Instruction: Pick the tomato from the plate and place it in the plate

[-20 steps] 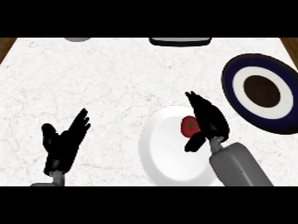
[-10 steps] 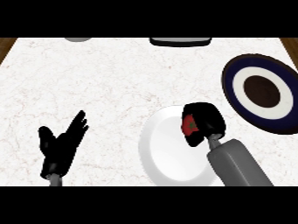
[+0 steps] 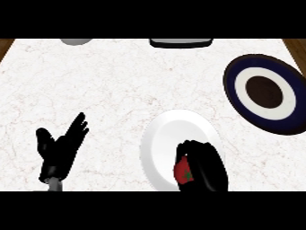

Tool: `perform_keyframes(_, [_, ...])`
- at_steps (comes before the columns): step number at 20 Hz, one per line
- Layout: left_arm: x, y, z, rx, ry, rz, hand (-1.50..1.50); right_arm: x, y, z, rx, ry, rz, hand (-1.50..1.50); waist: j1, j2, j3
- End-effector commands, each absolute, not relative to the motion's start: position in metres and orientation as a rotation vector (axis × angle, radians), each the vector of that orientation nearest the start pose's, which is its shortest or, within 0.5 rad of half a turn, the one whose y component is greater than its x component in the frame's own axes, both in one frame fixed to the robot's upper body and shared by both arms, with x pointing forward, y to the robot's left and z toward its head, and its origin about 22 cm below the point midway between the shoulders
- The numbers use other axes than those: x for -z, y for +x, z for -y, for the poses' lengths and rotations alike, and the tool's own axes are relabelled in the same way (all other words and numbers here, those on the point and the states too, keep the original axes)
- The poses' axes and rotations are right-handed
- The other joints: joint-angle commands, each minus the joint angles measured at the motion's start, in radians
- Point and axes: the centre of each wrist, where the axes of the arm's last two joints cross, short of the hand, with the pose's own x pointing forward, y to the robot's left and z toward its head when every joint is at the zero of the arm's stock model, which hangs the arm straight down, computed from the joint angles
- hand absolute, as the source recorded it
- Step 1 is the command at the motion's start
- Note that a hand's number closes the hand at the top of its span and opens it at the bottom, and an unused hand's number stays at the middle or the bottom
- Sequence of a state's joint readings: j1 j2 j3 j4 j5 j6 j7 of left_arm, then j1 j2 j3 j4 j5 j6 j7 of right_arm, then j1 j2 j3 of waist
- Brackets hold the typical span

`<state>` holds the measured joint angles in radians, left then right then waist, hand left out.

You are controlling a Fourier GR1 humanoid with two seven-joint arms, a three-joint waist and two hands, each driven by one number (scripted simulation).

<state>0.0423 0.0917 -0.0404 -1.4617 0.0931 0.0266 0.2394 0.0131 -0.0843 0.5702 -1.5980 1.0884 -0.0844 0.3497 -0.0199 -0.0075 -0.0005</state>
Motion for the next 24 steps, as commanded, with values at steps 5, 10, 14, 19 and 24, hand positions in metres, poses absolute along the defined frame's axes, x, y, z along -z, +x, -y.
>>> perform_keyframes(5, [0.037, 0.218, -0.253, -0.013, 0.025, 1.178, 0.0, -0.044, 0.155, 0.117, -0.668, -0.856, 1.879, 1.5, -0.004, -0.003, 0.001])
perform_keyframes(10, [0.027, 0.237, -0.238, -0.002, 0.016, 1.179, 0.0, -0.061, 0.128, 0.147, -0.416, -0.891, 1.898, 1.5, -0.002, 0.003, 0.002])
perform_keyframes(14, [0.035, 0.234, -0.26, 0.004, 0.003, 1.185, 0.0, -0.062, 0.128, 0.164, -0.204, -0.867, 1.876, 1.5, 0.01, 0.006, 0.002])
perform_keyframes(19, [0.042, 0.225, -0.239, 0.026, 0.008, 1.187, 0.0, -0.067, 0.165, 0.199, -0.004, -0.843, 1.863, 1.5, 0.021, 0.008, 0.002])
perform_keyframes(24, [0.021, 0.232, -0.244, 0.012, 0.01, 1.185, 0.0, -0.062, 0.203, 0.253, 0.1, -0.902, 1.892, 1.5, 0.025, 0.008, 0.002])
